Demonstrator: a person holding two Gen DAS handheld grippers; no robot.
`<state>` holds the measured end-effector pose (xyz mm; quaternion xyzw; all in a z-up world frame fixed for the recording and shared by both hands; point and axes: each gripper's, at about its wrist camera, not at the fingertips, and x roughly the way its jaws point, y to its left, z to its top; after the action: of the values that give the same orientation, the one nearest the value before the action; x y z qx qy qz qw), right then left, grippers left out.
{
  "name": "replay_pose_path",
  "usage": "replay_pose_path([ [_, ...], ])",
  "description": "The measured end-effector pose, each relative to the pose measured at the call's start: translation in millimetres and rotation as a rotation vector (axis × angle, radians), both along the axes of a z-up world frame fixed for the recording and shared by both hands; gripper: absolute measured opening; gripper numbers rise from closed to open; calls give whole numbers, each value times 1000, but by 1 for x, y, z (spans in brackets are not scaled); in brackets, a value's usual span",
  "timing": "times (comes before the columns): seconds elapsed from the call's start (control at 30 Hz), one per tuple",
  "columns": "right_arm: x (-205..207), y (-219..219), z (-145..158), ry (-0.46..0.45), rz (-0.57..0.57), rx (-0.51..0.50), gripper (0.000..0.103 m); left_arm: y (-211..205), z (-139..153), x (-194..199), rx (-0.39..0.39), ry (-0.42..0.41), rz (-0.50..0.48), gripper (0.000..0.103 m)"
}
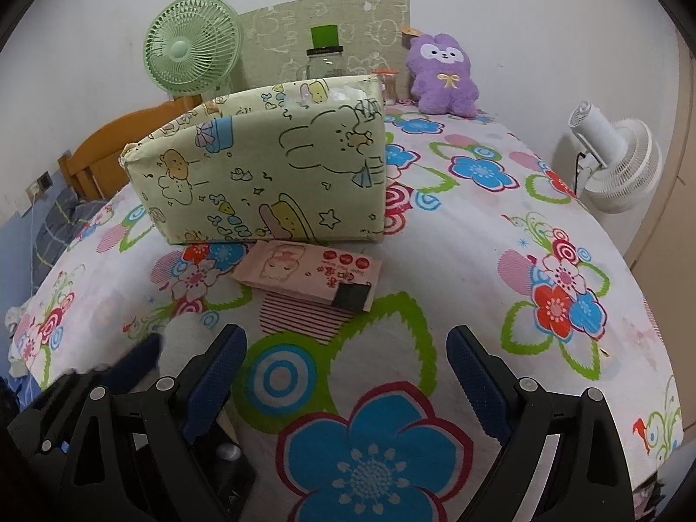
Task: Organize soft objects
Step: 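Grasp the white rolled cloth with the left tool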
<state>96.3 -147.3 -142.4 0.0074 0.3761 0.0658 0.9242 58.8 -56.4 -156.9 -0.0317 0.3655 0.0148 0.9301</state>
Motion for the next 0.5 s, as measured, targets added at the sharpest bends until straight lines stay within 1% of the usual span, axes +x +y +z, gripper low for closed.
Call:
replay_pose_path([
  [0.07,2,2,0,1,3,1,95,2,0,1,-5,1,-3,37],
  [0.13,5,5,0,4,2,2,95,4,1,4,-6,6,-12,36],
  [0.4,16,15,2,13,-1,15,95,20,6,22,27,26,-20,35],
  [0.5,22,19,4,12,-22,21,95,24,8,28,33,20,-42,35],
])
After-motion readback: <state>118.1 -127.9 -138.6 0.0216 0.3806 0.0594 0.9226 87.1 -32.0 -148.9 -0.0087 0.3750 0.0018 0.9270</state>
